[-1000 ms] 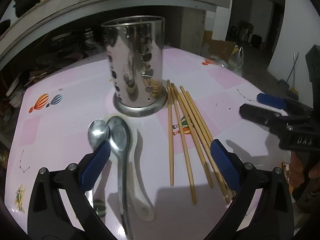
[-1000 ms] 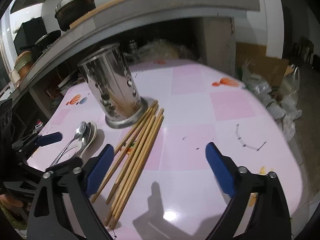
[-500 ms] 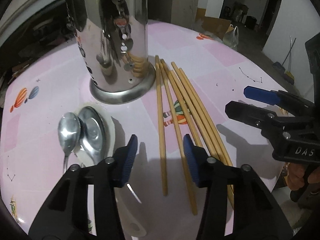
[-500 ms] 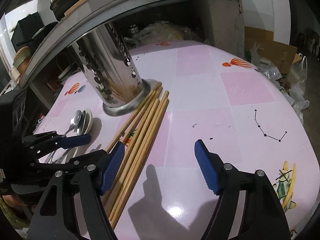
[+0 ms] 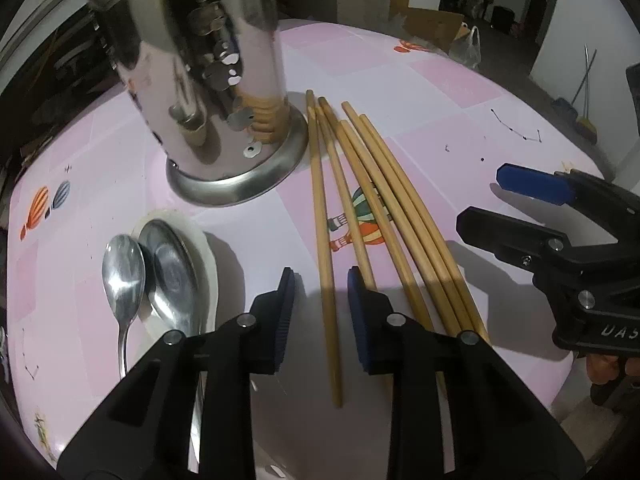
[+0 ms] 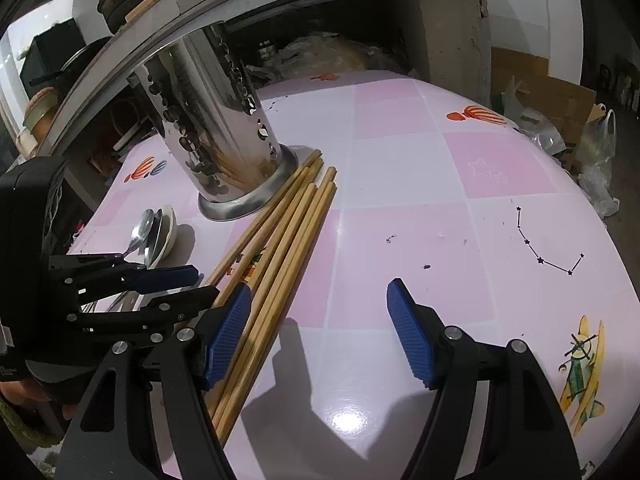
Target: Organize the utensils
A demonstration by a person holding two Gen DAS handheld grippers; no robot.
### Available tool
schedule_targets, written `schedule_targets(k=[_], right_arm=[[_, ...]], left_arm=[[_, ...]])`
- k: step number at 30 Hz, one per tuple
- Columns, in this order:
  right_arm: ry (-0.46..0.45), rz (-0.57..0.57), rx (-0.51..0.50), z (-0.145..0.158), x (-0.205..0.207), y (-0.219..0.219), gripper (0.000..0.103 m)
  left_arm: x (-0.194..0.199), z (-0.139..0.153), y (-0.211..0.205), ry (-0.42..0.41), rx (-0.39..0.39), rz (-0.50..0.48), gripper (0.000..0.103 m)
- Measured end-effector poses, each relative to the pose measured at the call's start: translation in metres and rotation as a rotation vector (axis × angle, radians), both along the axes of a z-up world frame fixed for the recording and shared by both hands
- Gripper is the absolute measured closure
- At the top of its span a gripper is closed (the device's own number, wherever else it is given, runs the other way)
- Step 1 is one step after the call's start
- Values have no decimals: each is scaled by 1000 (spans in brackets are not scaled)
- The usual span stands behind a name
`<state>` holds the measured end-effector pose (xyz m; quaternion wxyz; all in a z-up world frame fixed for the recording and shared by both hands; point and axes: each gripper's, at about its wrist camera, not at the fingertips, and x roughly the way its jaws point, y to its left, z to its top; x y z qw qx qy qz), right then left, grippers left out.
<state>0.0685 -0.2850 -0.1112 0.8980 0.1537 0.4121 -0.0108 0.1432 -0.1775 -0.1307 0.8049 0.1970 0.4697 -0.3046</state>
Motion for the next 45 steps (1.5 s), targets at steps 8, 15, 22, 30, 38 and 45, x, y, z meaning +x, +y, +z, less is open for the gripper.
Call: schedule_targets(k=[8, 15, 22, 30, 38, 45], right_arm=[[-8, -21, 9, 0, -3, -6, 34], [-14, -31, -1, 4, -8, -10, 34], [-13, -26, -22, 7, -13, -10, 34], [-9, -14, -52, 11, -13, -4, 34], [10, -19, -113, 14, -12, 2, 19], [32, -61, -220, 21, -8, 3, 6]], left_arm=[[0, 3, -17, 18, 29, -6, 96], [1, 3, -20, 51, 0, 50, 97], [-7, 3, -11, 67, 0, 83, 98], [-10, 2, -1, 95, -36, 70, 97], [1, 2, -6, 99, -58, 68, 94], [6, 3, -7, 108, -77, 49, 87]])
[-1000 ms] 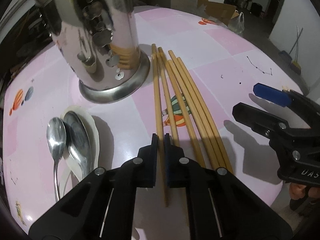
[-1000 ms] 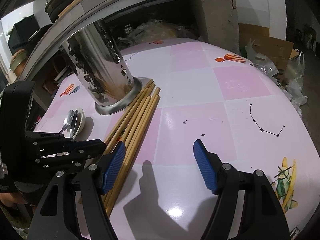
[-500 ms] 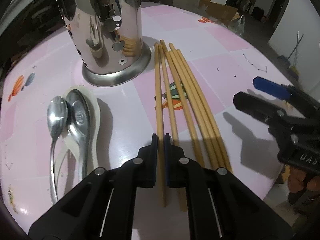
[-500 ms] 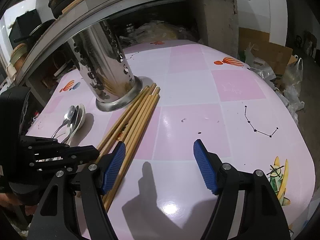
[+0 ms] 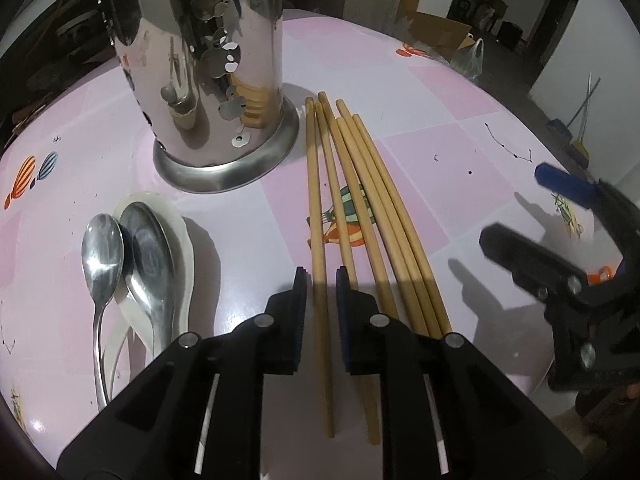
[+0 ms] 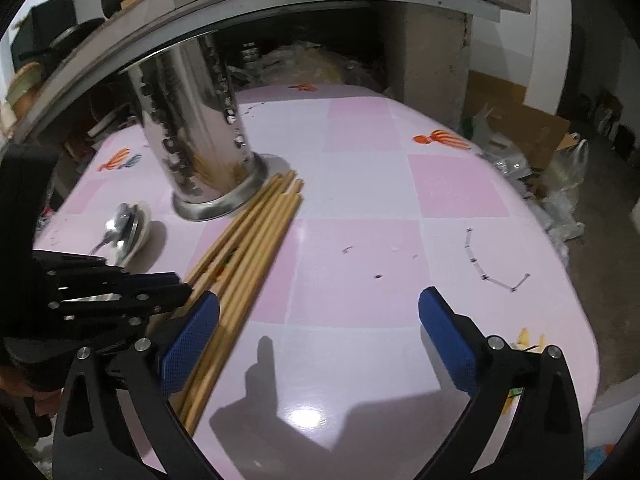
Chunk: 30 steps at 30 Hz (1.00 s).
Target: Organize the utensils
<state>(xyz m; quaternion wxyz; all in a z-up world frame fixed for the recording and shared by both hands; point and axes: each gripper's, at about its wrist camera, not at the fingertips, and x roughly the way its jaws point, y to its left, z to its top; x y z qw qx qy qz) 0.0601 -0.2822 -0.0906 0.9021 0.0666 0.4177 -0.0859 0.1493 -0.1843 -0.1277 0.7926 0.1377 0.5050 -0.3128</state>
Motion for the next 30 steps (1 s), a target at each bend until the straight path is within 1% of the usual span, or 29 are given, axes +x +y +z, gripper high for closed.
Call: schedule_targets(k=[3, 4, 5, 8, 11, 14, 16, 18, 19, 20, 21, 23, 24, 27, 29, 30], right_arm=[[20, 9, -30, 1, 3, 0, 6], [25, 20, -29, 1, 3, -1, 6], [33, 36, -23, 1, 4, -1, 6], [19, 63, 4, 2, 3, -5, 6], [-15, 73, -23, 7, 0, -4, 6], [-40, 73, -37, 11, -2, -3, 6], [-51, 74, -14, 12, -3, -5, 6], [-69, 80, 48, 14, -4, -9, 6], [-70, 75, 60, 14, -4, -10, 6], [-68, 67, 67, 15, -4, -11, 6], [-67, 63, 68, 15, -4, -11, 6], [-71, 50, 66, 16, -5, -12, 6], [-77, 43, 62, 17, -5, -13, 6], [-98, 35, 60, 19, -8, -13, 6], [-104, 33, 57, 21, -8, -14, 6], [-116, 32, 61, 22, -9, -14, 6]], left_arm=[[0, 0, 0, 7, -27, -25, 69], [-1, 0, -1, -2, -16, -29, 57], [-1, -1, -2, -14, -3, -33, 50], [-3, -2, -3, -25, -5, -41, 49], [-1, -3, -3, -27, -10, -22, 48], [1, -1, 1, -23, -38, -2, 48], [0, 1, 2, -36, -54, 1, 46], [-1, 4, 4, -50, -59, 4, 41], [-1, 5, 5, -54, -64, 11, 36], [-1, 6, 7, -54, -70, 16, 32], [-1, 9, 9, -58, -83, 22, 30], [-2, 16, 12, -69, -118, 27, 22], [-3, 22, 14, -76, -153, 19, 20], [-3, 32, 16, -82, -174, 20, 18], [-1, 35, 20, -51, -204, 22, 18], [0, 36, 20, -46, -203, 24, 18]])
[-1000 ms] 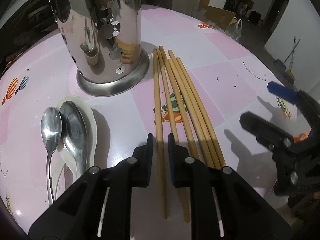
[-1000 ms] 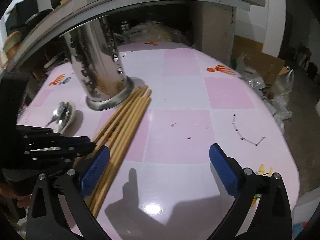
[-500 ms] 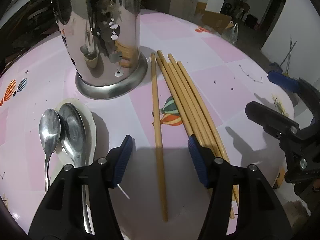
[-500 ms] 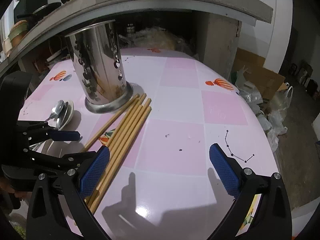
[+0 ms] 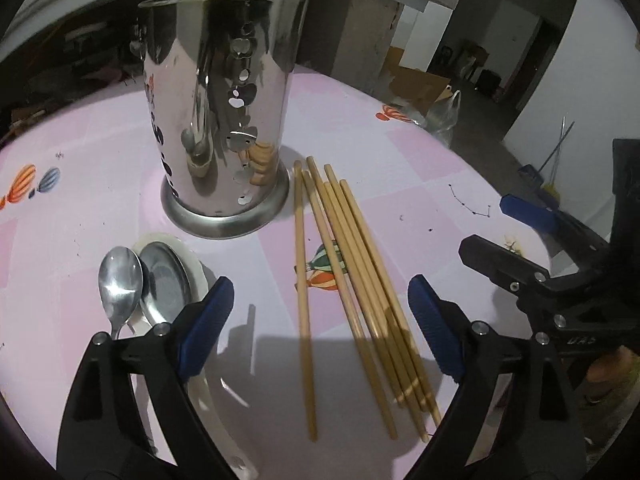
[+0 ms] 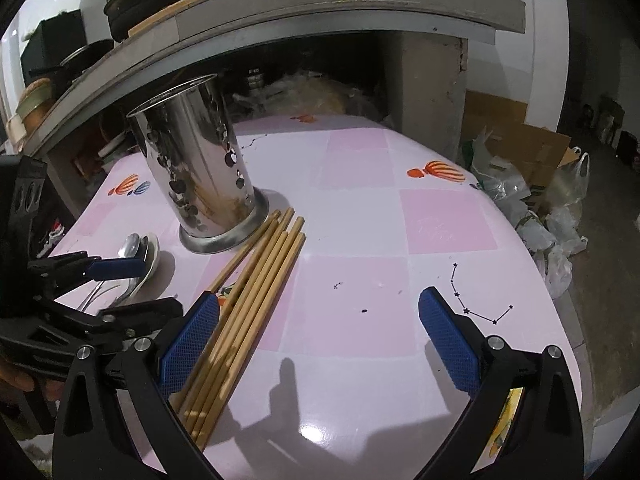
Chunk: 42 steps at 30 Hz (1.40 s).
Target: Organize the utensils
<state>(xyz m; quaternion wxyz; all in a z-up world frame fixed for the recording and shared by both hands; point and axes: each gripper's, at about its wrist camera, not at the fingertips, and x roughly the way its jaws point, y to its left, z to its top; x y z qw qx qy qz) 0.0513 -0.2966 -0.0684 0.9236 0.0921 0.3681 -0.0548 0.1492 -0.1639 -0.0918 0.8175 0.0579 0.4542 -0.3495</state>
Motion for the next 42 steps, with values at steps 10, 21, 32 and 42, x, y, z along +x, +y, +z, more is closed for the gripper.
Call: schedule_targets(k=[10, 21, 32, 42], right_arm=[[-93, 31, 47, 1, -8, 2, 6], [-39, 30, 133, -3, -7, -4, 6], [35, 70, 186, -19, 6, 4, 11], [60, 70, 192, -27, 9, 5, 13]], left_arm=[[-4, 15, 13, -1, -117, 13, 8], [-11, 4, 4, -56, -11, -14, 8], [-18, -2, -3, -179, 130, -36, 32], [-14, -20, -8, -112, 193, -78, 61]])
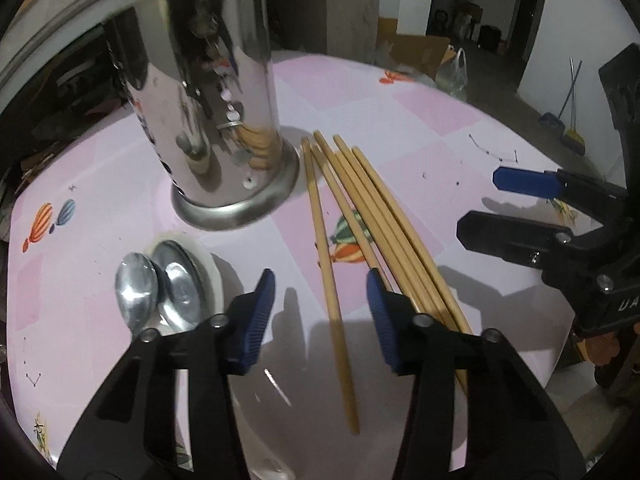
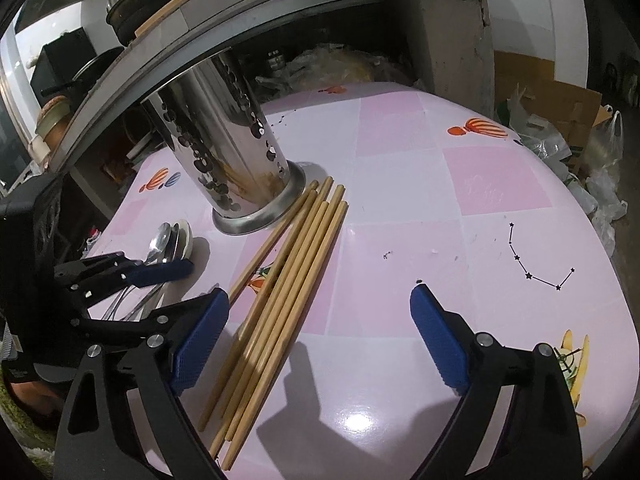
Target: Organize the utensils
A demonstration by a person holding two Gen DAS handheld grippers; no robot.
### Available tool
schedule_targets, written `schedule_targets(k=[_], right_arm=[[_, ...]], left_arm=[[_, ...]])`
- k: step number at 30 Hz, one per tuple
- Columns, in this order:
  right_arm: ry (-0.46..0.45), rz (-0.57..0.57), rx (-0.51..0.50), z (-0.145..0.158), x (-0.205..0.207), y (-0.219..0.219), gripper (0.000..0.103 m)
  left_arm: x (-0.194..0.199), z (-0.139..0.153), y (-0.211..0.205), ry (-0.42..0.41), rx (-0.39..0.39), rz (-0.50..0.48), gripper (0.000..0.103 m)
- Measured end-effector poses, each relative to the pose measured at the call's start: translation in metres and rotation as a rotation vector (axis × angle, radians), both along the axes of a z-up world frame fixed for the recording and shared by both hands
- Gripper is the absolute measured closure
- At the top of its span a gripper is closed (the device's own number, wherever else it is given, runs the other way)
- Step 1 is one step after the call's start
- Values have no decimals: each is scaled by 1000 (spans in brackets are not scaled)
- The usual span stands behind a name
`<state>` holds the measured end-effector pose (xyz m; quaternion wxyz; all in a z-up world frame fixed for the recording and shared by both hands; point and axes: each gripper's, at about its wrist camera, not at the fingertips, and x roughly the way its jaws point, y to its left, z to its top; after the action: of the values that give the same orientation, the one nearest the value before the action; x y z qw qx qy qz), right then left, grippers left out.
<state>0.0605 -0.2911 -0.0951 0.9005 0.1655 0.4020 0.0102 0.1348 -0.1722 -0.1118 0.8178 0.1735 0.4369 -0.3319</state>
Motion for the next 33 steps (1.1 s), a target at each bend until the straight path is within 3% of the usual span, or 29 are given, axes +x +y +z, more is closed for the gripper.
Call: schedule_targets(k=[10, 16, 20, 26, 33], right_arm=[[0, 13, -7, -1, 0, 4, 13], [0, 15, -11, 0, 0, 4, 20], [-1, 19, -15, 1, -1, 5, 24], [32, 26, 24, -3, 4, 1, 36], [121, 46, 67, -17, 23, 2, 60]], left_arm=[[1, -15, -10, 25, 81, -19, 85], [1, -19, -12, 31, 90, -22, 88], [-1, -20, -14, 26, 93, -21, 96], [2, -19, -11, 34, 65, 7, 97], [2, -18, -1, 48, 41, 27, 97]])
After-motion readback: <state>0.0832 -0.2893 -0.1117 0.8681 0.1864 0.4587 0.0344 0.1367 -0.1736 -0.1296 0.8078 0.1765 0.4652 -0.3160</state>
